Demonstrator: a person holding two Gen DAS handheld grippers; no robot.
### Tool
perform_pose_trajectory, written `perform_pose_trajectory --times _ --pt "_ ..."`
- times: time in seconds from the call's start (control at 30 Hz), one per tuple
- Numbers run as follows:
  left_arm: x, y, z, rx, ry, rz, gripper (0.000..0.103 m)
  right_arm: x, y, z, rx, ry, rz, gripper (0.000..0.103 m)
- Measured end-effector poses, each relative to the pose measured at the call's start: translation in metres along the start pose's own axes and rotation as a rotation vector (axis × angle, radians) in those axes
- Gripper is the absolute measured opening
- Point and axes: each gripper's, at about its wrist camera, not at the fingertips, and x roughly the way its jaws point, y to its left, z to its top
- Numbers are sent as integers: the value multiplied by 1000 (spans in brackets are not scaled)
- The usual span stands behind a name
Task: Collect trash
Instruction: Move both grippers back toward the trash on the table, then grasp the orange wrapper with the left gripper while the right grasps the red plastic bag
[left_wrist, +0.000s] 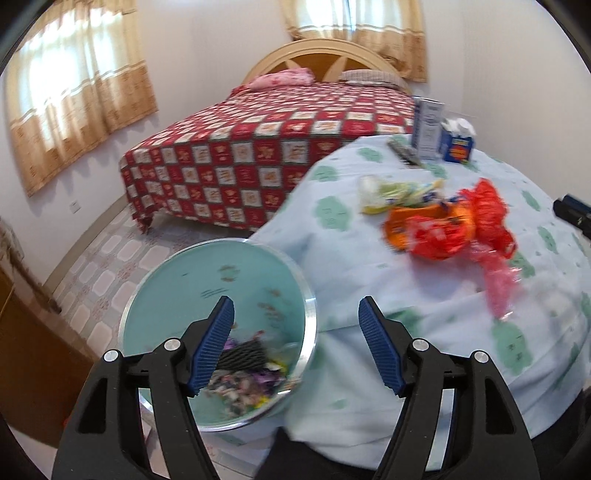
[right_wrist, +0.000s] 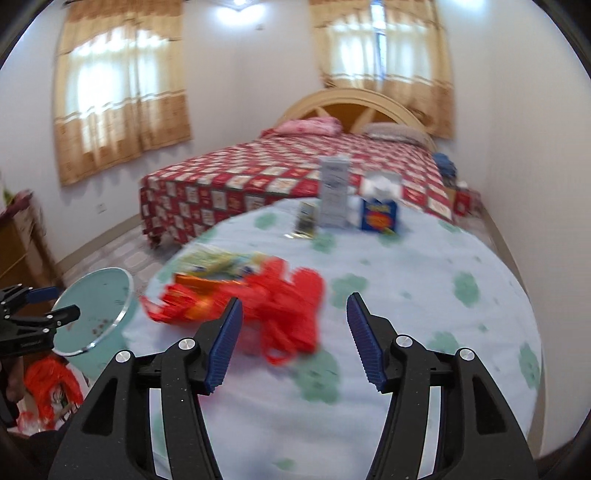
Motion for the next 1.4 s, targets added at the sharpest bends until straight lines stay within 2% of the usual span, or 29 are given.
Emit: perform_pose_trajectory --times 0.1,0.27,0.4,0.43,0.47,0.5,0.57,0.63,0.67,0.77,1.03,1.2,1.3,1.4 --pt "2 -23 9 23 -16 -18 69 -3 -18 -12 22 7 -20 64" --pt "7 -62 33 48 -40 -75 69 -7 -41 -28 68 12 -36 66" --pt "29 -98 44 100 -15 -114 69 -8 -52 -35 101 11 -31 68" --pt "37 -104 45 110 3 -122 66 -8 -54 -36 106 12 -28 68" --pt "45 -109 46 113 25 -138 57 -7 -55 -37 110 14 -24 68" --pt "50 -112 45 115 47 -155 52 -7 -56 -39 110 16 -21 68" --pt "57 -118 42 127 78 -185 34 -5 -57 -41 112 19 -16 68" --pt "57 -123 40 141 78 -184 28 -2 -58 -42 121 21 -8 69" --pt "56 -124 40 147 76 -187 20 -1 -59 -43 127 24 -5 69" --pt "46 -120 43 147 51 -190 16 0 -57 -46 130 31 -3 69" --pt "-2 -89 59 121 -64 -183 15 -1 -46 -28 120 -1 -9 69" --pt "-5 -62 52 99 -62 -133 15 15 -15 3 83 -12 25 65" --pt "-1 -43 43 71 -47 -105 16 36 6 17 41 25 38 58" --pt "2 -22 37 36 -36 -79 16 55 20 26 27 56 63 57"
